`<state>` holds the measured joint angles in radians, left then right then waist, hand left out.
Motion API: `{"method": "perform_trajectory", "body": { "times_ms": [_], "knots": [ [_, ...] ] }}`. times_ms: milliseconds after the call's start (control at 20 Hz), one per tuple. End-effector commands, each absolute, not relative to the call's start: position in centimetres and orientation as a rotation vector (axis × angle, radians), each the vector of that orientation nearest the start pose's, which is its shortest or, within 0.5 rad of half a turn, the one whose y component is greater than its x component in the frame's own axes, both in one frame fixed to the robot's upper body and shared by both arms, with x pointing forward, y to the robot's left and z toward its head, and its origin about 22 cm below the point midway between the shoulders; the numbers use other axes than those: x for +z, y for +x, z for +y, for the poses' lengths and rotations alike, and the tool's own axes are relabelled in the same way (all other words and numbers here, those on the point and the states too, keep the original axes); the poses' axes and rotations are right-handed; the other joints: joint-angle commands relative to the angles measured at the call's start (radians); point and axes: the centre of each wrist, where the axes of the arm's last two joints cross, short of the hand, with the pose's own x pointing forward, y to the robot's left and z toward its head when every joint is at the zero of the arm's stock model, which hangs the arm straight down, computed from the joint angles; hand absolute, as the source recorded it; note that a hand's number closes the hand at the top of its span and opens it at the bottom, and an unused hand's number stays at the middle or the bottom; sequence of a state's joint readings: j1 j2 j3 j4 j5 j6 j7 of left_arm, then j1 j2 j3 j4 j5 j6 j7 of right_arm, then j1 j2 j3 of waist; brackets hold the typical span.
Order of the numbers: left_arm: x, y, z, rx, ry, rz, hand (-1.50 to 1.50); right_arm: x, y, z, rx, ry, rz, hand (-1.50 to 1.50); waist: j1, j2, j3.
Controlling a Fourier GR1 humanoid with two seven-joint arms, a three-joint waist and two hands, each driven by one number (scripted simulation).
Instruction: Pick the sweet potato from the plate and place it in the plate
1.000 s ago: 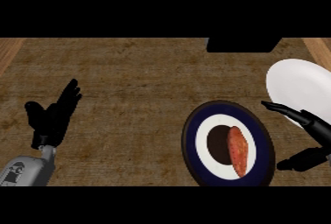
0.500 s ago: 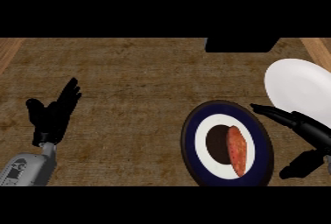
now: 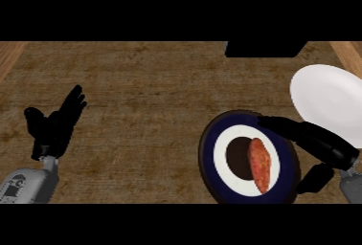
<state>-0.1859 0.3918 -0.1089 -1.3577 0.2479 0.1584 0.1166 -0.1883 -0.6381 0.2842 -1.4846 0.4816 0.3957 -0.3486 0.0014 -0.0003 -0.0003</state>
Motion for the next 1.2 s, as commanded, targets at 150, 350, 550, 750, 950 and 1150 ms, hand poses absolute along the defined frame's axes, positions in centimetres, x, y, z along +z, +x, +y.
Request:
{"method": "perform_trajectory", "body": {
  "times_ms": [150, 350, 550, 750, 950, 1150],
  "knots": [
    [3.6, 29.6, 27.3, -0.083, 0.189, -1.411, 0.00, 7.4, 27.7, -29.5, 1.574, -0.243, -1.344, -1.50, -0.004, -0.001, 0.000],
    [3.6, 29.1, 30.4, -0.069, 0.159, -1.417, 0.00, 3.8, 26.8, -28.0, 1.614, -0.226, -1.269, -1.50, -0.001, 0.000, 0.000],
    [2.0, 29.5, 28.0, -0.076, 0.182, -1.417, 0.00, 5.0, 27.8, -26.1, 1.622, -0.246, -1.268, -1.50, -0.003, 0.001, 0.000],
    [0.9, 27.5, 29.1, -0.073, 0.181, -1.410, 0.00, 4.1, 26.3, -25.0, 1.624, -0.297, -1.263, -1.50, -0.003, -0.001, 0.000],
    [2.1, 28.0, 28.5, -0.081, 0.179, -1.415, 0.00, 3.0, 28.1, -22.0, 1.656, -0.301, -1.255, -1.50, 0.000, 0.000, 0.000],
    [1.2, 28.4, 29.7, -0.096, 0.171, -1.398, 0.00, 2.3, 30.0, -23.2, 1.677, -0.326, -1.225, -1.50, 0.001, 0.001, 0.000]
  ]
}}
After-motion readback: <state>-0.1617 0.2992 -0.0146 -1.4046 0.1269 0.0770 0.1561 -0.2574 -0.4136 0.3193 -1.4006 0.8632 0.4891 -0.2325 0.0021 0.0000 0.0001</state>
